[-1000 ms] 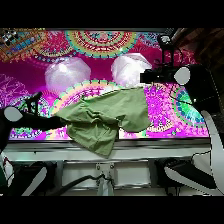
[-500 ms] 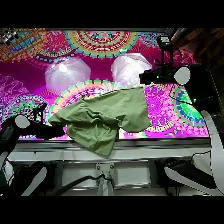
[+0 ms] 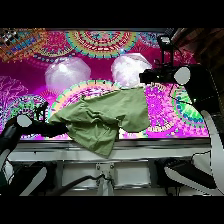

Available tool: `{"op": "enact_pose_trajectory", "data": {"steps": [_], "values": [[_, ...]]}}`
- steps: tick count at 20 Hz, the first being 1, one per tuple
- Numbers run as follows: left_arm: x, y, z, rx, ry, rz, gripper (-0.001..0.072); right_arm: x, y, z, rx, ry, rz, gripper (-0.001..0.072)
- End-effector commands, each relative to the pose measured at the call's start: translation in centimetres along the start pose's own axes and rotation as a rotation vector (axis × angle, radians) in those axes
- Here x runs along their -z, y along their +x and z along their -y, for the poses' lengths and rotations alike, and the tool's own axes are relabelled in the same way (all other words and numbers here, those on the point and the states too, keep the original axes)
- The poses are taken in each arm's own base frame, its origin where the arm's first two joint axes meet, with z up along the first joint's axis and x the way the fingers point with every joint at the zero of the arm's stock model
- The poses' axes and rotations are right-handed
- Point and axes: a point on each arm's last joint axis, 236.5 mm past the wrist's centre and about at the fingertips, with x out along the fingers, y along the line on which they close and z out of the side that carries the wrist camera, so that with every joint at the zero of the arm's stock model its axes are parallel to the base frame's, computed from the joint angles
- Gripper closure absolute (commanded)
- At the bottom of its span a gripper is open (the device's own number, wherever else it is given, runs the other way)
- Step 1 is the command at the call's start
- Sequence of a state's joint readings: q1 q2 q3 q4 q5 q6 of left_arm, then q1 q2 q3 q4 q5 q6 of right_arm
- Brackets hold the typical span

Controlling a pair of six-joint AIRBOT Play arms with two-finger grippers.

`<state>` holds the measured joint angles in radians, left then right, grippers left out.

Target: Fold the clothes and pants, and hang the long-sleeved shirts on hangers.

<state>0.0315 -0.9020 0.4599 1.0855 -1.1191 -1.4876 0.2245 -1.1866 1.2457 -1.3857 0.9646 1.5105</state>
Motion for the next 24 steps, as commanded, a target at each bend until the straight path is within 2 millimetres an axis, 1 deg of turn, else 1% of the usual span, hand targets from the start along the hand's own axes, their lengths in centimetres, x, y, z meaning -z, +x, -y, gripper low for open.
{"op": "enact_pose_trajectory", "data": {"steps": [1, 8, 14, 16, 17, 18, 20, 21, 22, 23, 24], "values": [[0.0, 0.6, -0.1, 0.005, -0.008, -0.021, 0.0291, 0.0, 0.0, 0.0, 0.0, 0.001, 0.0, 0.0486], [0.4, 1.8, -0.1, 0.0, 0.01, -0.052, 0.0291, -0.1, 0.0, 0.0, 0.0, 0.001, 0.006, 0.0486], [1.5, 3.6, 1.6, -0.01, 0.084, -0.097, 0.0301, -0.3, 0.0, 0.0, 0.0, 0.002, 0.013, 0.0486], [1.4, 4.1, 2.1, 0.0, 0.081, -0.09, 0.0303, -0.3, 0.0, 0.0, 0.0, 0.002, 0.013, 0.0486], [1.1, 4.1, 2.6, 0.017, 0.069, -0.077, 0.0322, -0.3, 0.0, 0.0, 0.0, 0.001, 0.012, 0.0486], [0.6, 4.1, 3.0, 0.034, 0.059, -0.057, 0.036, -0.3, 0.0, 0.0, 0.0, 0.001, 0.012, 0.0486], [-0.7, 4.2, 3.8, 0.065, 0.04, -0.002, 0.0363, -0.3, 0.0, 0.0, 0.0, 0.002, 0.014, 0.0486], [-1.2, 4.1, 4.1, 0.077, 0.028, 0.02, 0.0411, -0.3, 0.0, 0.0, 0.0, 0.002, 0.014, 0.0486], [-1.7, 4.1, 4.3, 0.087, 0.02, 0.039, 0.0498, -0.3, 0.0, 0.0, 0.0, 0.002, 0.014, 0.0486], [-1.9, 4.1, 4.5, 0.098, 0.014, 0.048, 0.0609, -0.3, 0.0, 0.0, 0.0, 0.002, 0.014, 0.0486], [-2.0, 4.0, 5.1, 0.12, 0.029, 0.052, 0.07, -0.3, 0.0, 0.0, -0.001, 0.002, 0.011, 0.0486]]}}
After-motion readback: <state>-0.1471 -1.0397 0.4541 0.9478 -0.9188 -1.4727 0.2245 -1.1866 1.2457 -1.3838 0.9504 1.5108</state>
